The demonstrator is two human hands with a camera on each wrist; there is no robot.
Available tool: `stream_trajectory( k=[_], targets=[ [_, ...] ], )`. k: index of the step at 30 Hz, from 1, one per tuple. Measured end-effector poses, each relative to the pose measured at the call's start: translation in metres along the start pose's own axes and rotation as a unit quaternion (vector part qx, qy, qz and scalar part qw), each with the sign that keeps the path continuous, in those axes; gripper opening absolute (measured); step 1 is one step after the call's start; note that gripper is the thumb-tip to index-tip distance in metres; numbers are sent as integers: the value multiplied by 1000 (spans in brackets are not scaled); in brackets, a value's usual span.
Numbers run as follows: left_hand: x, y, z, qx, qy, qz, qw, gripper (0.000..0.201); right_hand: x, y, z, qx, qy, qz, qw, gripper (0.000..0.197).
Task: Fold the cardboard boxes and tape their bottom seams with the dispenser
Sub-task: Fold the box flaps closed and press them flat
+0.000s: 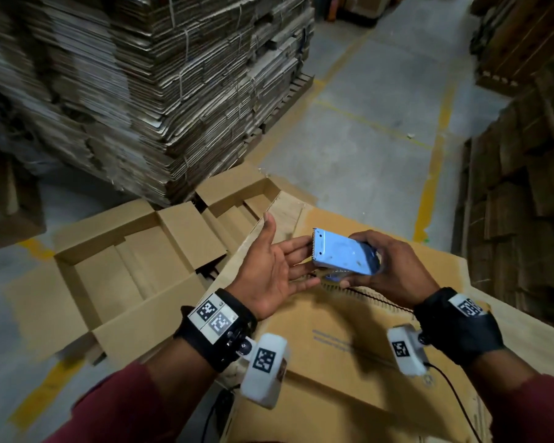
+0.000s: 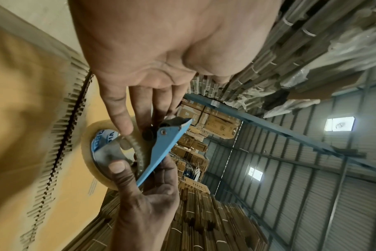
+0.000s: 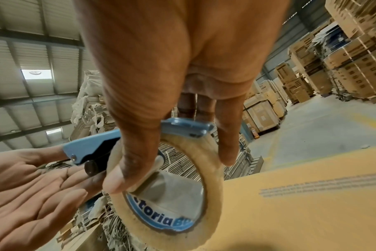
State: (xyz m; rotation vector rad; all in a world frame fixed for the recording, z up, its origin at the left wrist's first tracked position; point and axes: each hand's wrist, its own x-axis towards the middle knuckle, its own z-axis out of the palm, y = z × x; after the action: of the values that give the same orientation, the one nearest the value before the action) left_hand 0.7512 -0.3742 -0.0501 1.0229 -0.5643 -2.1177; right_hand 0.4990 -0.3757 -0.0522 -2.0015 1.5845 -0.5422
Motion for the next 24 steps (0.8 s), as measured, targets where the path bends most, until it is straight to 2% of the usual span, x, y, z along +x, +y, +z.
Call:
stream_trajectory(
  k=[13, 18, 24],
  targets=[
    [-2, -14, -14, 7, 89, -28, 996, 91, 0, 3, 6, -65, -13, -3, 998, 77],
    [-5, -13, -18, 18, 104, -19, 994, 92, -5, 6, 6, -89, -11, -11, 996, 78],
    [-10, -9, -13, 67, 92, -31, 993, 94, -11, 9, 7, -131, -18, -41, 990, 76]
  ],
)
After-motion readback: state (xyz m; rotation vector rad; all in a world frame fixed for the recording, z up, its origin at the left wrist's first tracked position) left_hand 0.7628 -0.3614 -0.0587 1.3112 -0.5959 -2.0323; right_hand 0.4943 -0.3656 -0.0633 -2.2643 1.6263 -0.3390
